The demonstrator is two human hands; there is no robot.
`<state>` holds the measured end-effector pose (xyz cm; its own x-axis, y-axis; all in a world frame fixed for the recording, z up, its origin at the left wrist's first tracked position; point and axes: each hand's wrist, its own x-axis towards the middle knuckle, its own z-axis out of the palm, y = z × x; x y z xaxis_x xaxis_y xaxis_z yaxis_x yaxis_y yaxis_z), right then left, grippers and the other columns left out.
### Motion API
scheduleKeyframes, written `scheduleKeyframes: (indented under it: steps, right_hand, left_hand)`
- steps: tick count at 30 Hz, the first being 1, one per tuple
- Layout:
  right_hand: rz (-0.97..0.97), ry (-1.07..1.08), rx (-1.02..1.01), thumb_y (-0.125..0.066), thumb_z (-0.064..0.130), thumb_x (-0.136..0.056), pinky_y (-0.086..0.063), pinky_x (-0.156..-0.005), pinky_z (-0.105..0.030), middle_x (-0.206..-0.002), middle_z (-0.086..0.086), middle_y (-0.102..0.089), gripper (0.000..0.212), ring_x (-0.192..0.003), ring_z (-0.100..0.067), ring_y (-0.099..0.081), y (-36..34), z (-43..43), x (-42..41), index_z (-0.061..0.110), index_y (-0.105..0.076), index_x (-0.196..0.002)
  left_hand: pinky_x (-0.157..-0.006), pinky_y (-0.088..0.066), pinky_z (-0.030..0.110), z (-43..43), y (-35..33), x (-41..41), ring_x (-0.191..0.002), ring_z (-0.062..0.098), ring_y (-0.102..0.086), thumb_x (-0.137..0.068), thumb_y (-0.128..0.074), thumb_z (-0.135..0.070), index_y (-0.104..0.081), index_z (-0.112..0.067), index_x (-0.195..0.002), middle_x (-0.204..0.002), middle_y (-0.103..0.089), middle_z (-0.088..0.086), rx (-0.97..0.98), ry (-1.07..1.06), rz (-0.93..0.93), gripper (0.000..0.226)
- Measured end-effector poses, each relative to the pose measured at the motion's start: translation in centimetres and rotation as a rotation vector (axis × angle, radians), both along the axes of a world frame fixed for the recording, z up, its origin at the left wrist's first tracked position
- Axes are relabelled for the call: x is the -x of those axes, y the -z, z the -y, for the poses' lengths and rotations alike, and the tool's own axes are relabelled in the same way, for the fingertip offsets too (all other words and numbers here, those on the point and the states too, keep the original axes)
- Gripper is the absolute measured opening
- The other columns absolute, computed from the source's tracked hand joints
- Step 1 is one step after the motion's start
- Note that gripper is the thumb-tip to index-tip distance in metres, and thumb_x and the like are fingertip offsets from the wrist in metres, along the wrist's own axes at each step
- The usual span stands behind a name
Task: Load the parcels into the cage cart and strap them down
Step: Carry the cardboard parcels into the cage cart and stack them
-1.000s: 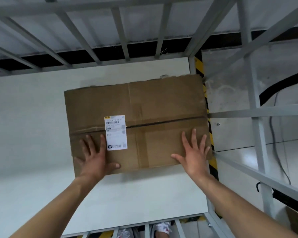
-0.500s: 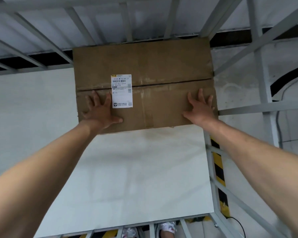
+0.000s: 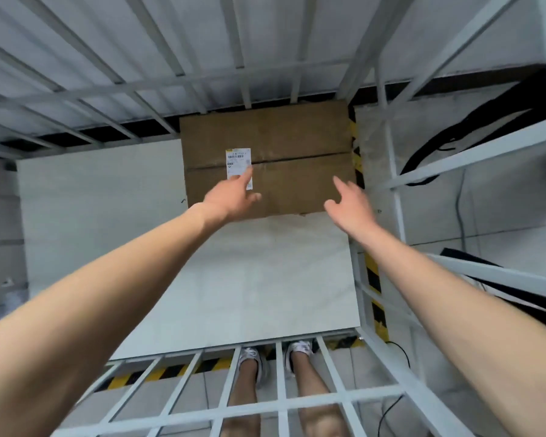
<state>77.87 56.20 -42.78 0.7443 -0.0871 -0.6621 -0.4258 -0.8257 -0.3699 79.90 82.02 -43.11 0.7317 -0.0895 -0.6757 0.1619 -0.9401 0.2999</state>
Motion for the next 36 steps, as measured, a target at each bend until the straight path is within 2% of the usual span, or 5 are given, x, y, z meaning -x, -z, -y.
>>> scheduleKeyframes:
  steps: [10, 16, 22, 27, 36]
  right_hand:
    - [0.15, 0.163, -0.011, -0.048, 0.025, -0.098, -0.027, -0.118, -0.047, -0.167, -0.005, -0.013, 0.068, -0.151, -0.03, -0.017, -23.4, 0.1, 12.7, 0.026, -0.018, -0.159]
    - [0.29, 0.462, 0.137, -0.049, 0.026, -0.099, -0.027, -0.119, -0.047, -0.166, -0.006, -0.016, 0.067, -0.15, -0.03, -0.02, -34.3, 6.2, 25.3, 0.025, -0.019, -0.159]
    - [0.333, 0.848, 0.214, -0.051, 0.025, -0.098, -0.027, -0.119, -0.044, -0.166, -0.007, -0.018, 0.068, -0.151, -0.027, -0.02, -38.4, 14.1, 42.1, 0.021, -0.02, -0.159]
    - [0.339, 1.146, 0.27, -0.053, 0.024, -0.096, -0.035, -0.112, -0.051, -0.163, -0.01, -0.025, 0.069, -0.146, -0.034, -0.03, -40.4, 19.0, 56.4, 0.021, -0.023, -0.158]
    - [0.384, 1.569, 0.424, -0.051, 0.026, -0.097, -0.025, -0.118, -0.044, -0.164, -0.007, -0.023, 0.067, -0.15, -0.027, -0.021, -42.9, 24.3, 78.2, 0.022, -0.023, -0.158]
  left_hand:
    - [-0.109, -0.04, 0.049, 7.2, -23.7, 9.0, -0.136, 0.035, -0.045, -0.099, -0.047, -0.039, -0.019, -0.021, -0.158, -0.152, -0.043, 0.013, 0.059, 0.201, 0.044, 0.068]
    - [-0.11, -0.04, 0.047, 13.9, -33.1, 17.5, -0.139, 0.033, -0.041, -0.098, -0.047, -0.033, -0.02, -0.02, -0.159, -0.156, -0.038, 0.012, 0.171, 0.349, 0.095, 0.067]
    - [-0.107, -0.041, 0.049, 25.8, -38.9, 27.0, -0.133, 0.037, -0.045, -0.095, -0.057, -0.031, -0.02, -0.017, -0.157, -0.155, -0.035, 0.014, 0.323, 0.617, 0.148, 0.074]
    - [-0.115, -0.033, 0.047, 36.2, -42.4, 36.5, -0.144, 0.035, -0.032, -0.096, -0.057, -0.032, -0.017, -0.017, -0.159, -0.161, -0.026, 0.014, 0.385, 0.82, 0.169, 0.076]
    - [-0.114, -0.033, 0.042, 50.9, -43.0, 56.1, -0.142, 0.034, -0.035, -0.097, -0.056, -0.035, -0.015, -0.015, -0.16, -0.159, -0.03, 0.013, 0.458, 1.131, 0.077, 0.077]
